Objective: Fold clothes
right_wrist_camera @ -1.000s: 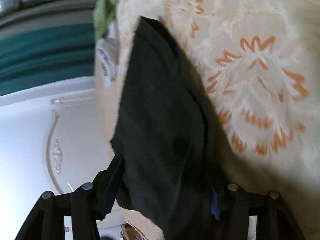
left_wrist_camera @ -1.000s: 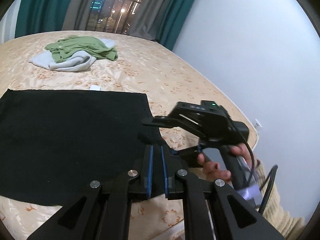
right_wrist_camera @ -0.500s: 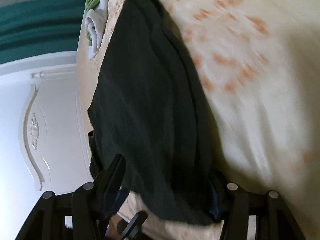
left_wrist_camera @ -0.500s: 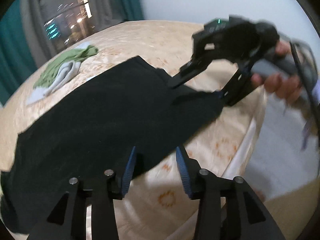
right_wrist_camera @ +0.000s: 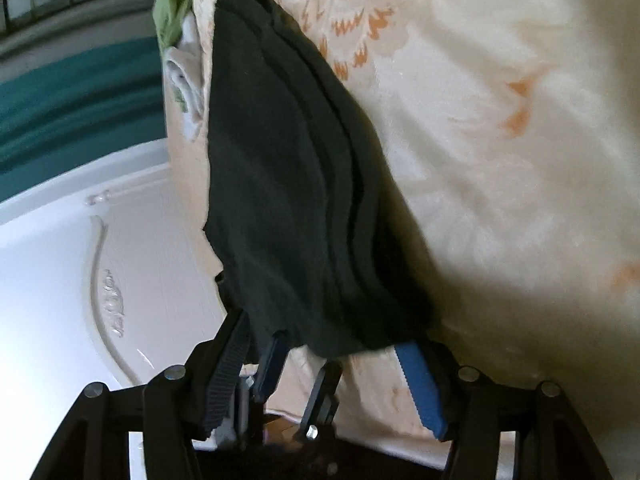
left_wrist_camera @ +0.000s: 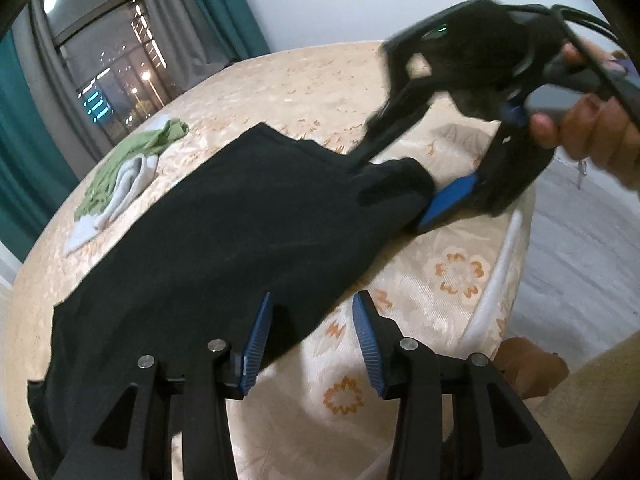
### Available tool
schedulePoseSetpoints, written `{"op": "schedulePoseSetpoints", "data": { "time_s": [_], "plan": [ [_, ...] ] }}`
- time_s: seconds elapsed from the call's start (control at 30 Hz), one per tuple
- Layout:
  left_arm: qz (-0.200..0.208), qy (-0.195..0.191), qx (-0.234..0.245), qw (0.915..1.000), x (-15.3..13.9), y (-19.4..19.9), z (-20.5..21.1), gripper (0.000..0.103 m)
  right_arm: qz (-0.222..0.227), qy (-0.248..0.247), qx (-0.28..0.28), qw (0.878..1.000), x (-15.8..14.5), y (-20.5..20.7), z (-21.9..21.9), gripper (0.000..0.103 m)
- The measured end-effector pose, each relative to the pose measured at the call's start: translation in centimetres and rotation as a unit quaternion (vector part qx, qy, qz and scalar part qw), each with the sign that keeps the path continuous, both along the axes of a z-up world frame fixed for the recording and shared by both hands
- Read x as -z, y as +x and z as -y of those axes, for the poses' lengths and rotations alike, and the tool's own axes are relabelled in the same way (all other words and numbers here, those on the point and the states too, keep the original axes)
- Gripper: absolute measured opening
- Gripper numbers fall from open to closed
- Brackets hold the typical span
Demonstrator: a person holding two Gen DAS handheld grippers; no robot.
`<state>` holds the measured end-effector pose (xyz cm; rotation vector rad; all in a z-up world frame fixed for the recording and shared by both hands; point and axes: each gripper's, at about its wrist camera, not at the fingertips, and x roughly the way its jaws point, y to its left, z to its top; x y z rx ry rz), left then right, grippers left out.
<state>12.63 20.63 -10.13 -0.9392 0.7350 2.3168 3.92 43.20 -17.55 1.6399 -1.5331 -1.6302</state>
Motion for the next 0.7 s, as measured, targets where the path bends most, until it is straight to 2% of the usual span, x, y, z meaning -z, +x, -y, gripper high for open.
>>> {"op": "schedulePoseSetpoints", "data": {
  "time_s": [0.03, 0.07, 0.1, 0.2, 0.27, 0.43, 0.47, 0.5, 0.53, 0.57, 0.67, 0.7],
  "plan": [
    [-0.011, -0.006, 0.006, 0.9999, -0.1, 0.1, -0.3, 0.044, -0.004, 0.018, 0.002, 1.000, 0.1, -0.4, 0.3, 0.021],
    [-0.023, -0.011, 0.012, 0.9996, -0.1, 0.2, -0.7, 0.044, -0.012, 0.037, 0.001, 0.999, -0.1, -0.7, 0.5, 0.009],
    [-0.035, -0.015, 0.016, 0.9991, -0.2, 0.2, -1.0, 0.044, -0.024, 0.050, -0.001, 0.998, -0.6, -0.7, 0.5, 0.008],
    [-0.051, -0.017, 0.027, 0.9982, -0.2, -0.5, -2.3, 0.045, -0.071, 0.073, -0.013, 0.995, -2.8, -0.4, 0.6, 0.008],
    [-0.059, -0.023, 0.033, 0.9975, 0.1, -1.0, -3.5, 0.045, -0.088, 0.066, -0.016, 0.994, -3.9, 0.0, 0.4, 0.008],
    [-0.107, -0.057, 0.012, 0.9926, 1.1, -2.2, -5.4, 0.045, -0.092, 0.030, -0.012, 0.995, -4.4, 0.0, -0.4, 0.008],
    [-0.108, -0.059, -0.003, 0.9924, 1.3, -2.8, -5.4, 0.040, -0.093, 0.028, -0.012, 0.995, -4.5, 0.0, -0.5, 0.008],
    [-0.105, -0.058, -0.015, 0.9927, 1.3, -3.3, -5.3, 0.029, -0.095, 0.029, -0.014, 0.995, -4.5, 0.2, -0.8, 0.008],
    [-0.093, -0.053, -0.031, 0.9938, 1.3, -4.1, -4.9, 0.004, -0.095, 0.033, -0.016, 0.995, -4.5, 0.3, -1.0, 0.008],
    [-0.076, -0.043, -0.044, 0.9952, 1.2, -4.8, -4.5, 0.004, -0.096, 0.043, -0.017, 0.994, -4.6, 0.3, -0.9, 0.008],
    [-0.044, 0.014, -0.079, 0.9958, -0.1, -6.4, -3.3, 0.004, -0.097, 0.097, -0.016, 0.990, -4.6, 0.7, -1.0, 0.023],
    [-0.036, 0.032, -0.091, 0.9946, -0.6, -6.8, -3.0, 0.004, -0.099, 0.126, -0.012, 0.987, -4.6, 1.0, -1.3, 0.043]
  ]
}}
